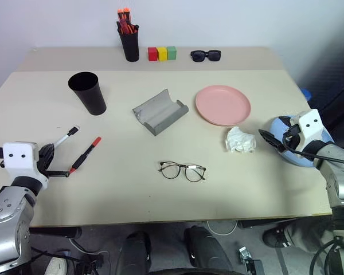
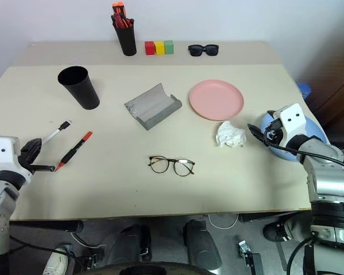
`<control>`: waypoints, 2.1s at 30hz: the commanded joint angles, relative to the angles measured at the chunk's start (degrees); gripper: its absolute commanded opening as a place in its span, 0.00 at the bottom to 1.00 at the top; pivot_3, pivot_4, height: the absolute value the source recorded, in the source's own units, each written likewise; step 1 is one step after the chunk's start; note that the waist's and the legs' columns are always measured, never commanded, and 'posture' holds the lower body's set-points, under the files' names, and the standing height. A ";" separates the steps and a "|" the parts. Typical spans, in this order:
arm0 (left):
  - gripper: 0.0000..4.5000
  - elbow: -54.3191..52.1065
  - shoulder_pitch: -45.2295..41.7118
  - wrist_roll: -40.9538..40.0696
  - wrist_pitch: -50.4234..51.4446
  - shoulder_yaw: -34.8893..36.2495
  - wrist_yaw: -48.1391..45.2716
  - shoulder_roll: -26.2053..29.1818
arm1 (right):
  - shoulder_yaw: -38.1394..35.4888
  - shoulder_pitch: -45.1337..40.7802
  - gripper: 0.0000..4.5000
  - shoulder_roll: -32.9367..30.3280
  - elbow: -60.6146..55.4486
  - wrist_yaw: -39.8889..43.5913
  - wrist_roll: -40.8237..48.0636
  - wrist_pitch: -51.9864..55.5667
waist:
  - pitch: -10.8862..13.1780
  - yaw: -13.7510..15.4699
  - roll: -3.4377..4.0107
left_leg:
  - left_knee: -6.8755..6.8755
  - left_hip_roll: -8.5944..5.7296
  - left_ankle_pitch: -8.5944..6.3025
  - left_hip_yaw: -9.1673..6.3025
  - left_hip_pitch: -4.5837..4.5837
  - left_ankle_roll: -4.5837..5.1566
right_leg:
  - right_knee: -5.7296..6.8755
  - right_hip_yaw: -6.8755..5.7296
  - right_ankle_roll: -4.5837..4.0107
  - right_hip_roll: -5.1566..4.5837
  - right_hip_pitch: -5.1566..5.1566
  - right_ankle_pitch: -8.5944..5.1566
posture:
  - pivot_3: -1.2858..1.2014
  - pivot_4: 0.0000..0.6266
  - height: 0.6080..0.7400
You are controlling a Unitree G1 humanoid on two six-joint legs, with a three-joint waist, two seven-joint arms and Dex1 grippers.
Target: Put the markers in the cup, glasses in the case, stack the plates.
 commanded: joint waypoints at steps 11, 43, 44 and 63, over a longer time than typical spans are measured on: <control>0.00 -2.96 -0.53 -0.14 0.12 -1.69 0.95 -0.50 | -0.31 -1.12 0.85 -0.11 -1.64 -0.76 -0.66 -0.79 | 0.00 0.21 0.00 | 0.02 0.00 0.00 0.00 0.02 0.00 | 0.02 0.00 0.00 0.00 0.01 0.00 | 0.52 0.24 0.87; 0.74 4.32 -27.03 -2.33 52.93 -17.51 1.63 9.52 | 19.80 6.64 0.86 19.79 -33.24 -8.92 -0.95 10.06 | -0.04 1.37 -0.02 | 0.13 0.02 0.05 -0.09 0.03 -0.07 | 0.23 -0.06 0.16 0.11 0.01 0.08 | 0.52 0.24 0.87; 0.74 4.61 -28.07 -3.23 55.19 -18.00 0.55 9.86 | 20.22 6.43 0.86 20.07 -33.63 -8.73 -0.63 10.35 | -0.05 1.27 0.00 | 0.13 0.02 0.05 -0.09 0.05 -0.08 | 0.23 -0.06 0.16 0.12 0.01 0.08 | 0.52 0.24 0.87; 0.01 4.13 -30.09 1.33 25.39 -12.87 1.84 4.68 | 23.42 0.90 0.86 23.58 -28.66 -10.07 -3.91 6.92 | -0.04 1.39 -0.05 | 0.14 0.02 0.06 -0.12 0.03 -0.09 | 0.25 -0.06 0.17 0.11 0.02 0.10 | 0.52 0.24 0.87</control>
